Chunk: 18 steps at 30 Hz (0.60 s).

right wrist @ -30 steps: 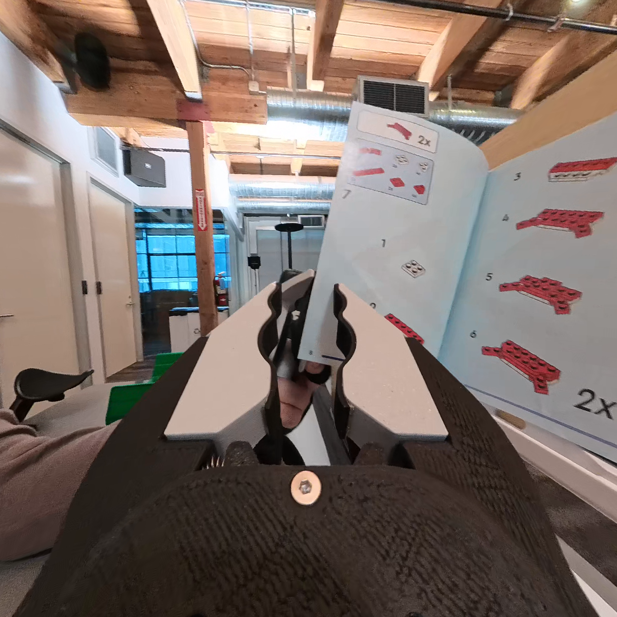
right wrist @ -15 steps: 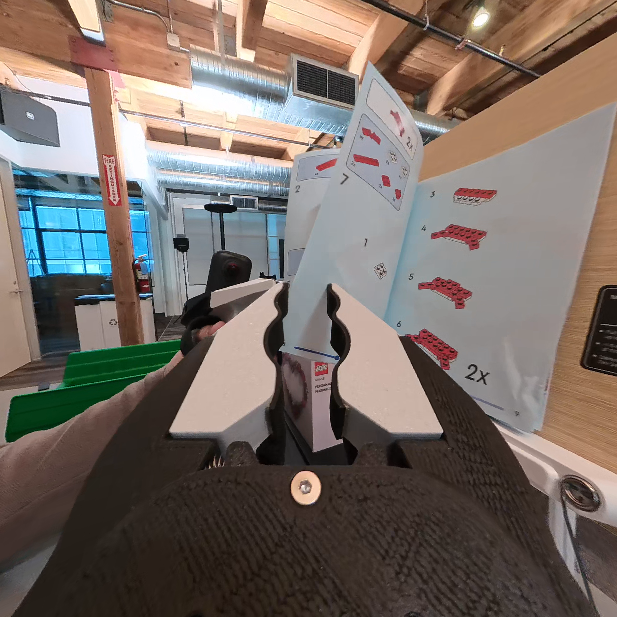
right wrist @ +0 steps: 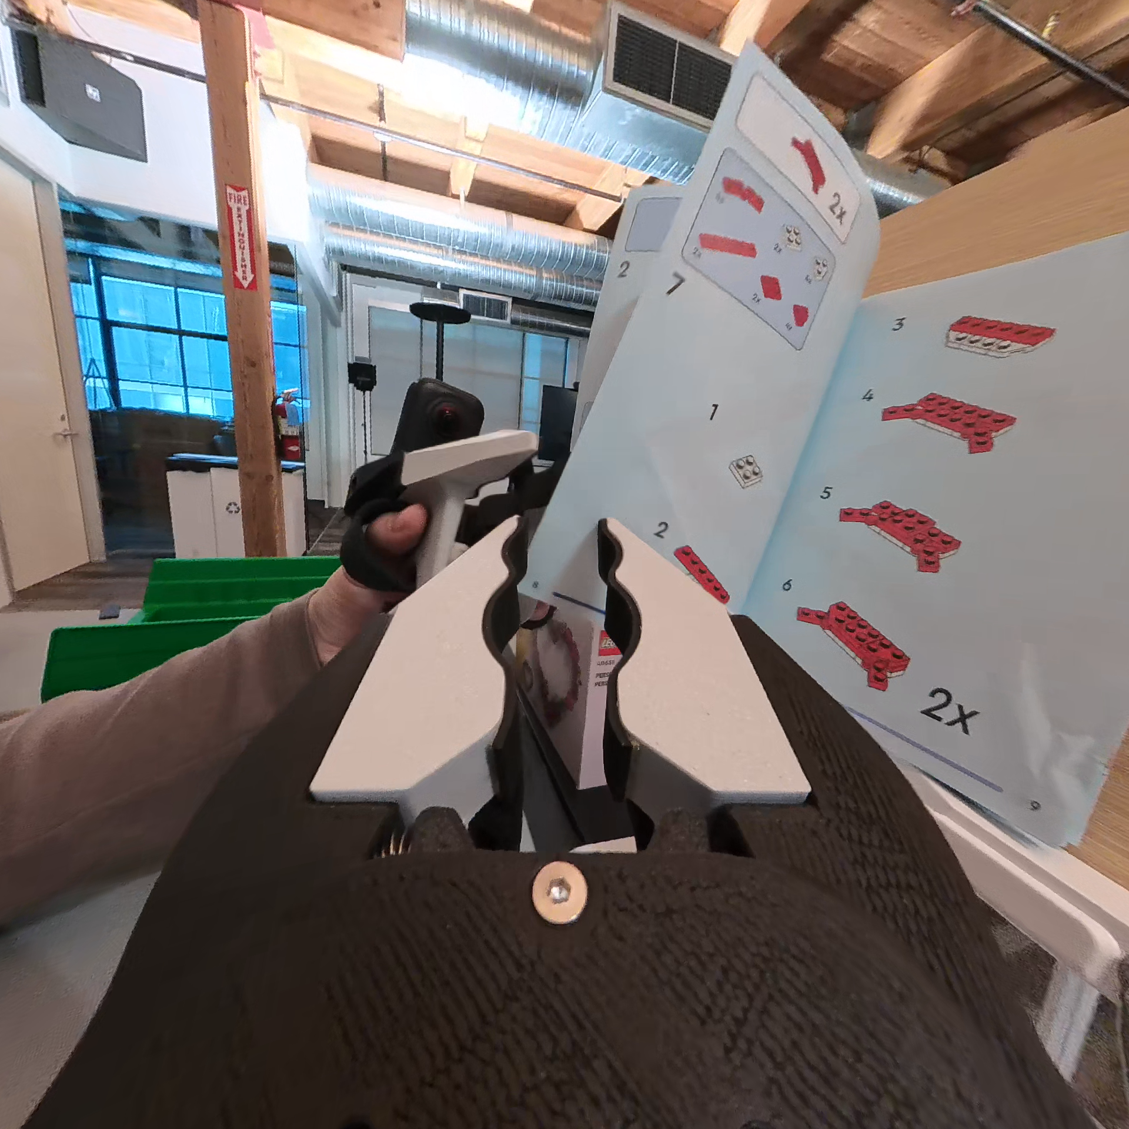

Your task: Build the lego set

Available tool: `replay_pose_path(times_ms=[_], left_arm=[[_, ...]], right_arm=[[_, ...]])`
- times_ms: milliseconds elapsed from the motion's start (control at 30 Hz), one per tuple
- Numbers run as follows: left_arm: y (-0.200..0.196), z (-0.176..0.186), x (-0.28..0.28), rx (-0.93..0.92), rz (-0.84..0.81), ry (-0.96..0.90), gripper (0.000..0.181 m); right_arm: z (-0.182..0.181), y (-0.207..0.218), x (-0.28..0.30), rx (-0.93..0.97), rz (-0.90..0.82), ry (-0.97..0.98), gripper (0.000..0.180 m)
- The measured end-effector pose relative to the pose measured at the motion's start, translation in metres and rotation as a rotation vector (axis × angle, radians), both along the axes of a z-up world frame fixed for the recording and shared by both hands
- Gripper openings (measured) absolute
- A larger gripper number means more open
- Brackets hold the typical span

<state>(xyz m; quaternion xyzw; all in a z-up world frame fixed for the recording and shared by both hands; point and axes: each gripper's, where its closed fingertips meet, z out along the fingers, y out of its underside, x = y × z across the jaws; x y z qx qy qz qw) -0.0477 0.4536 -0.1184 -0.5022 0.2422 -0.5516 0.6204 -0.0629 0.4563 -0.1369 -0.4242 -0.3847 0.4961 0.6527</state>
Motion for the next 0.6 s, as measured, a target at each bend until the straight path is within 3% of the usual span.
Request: replay_pose_path(times_ms=[100, 600], left_arm=[[-0.0015, -0.0008, -0.0014, 0.001, -0.017, -0.004, 0.000], [-0.0080, -0.0031, -0.0022, -0.116, -0.249, -0.147, 0.000]], right_arm=[[-0.0007, -0.0022, -0.0031, -0.002, 0.016, -0.003, 0.021], [0.0012, -0.0103, -0.0027, -0.046, 0.120, 0.041, 0.022]])
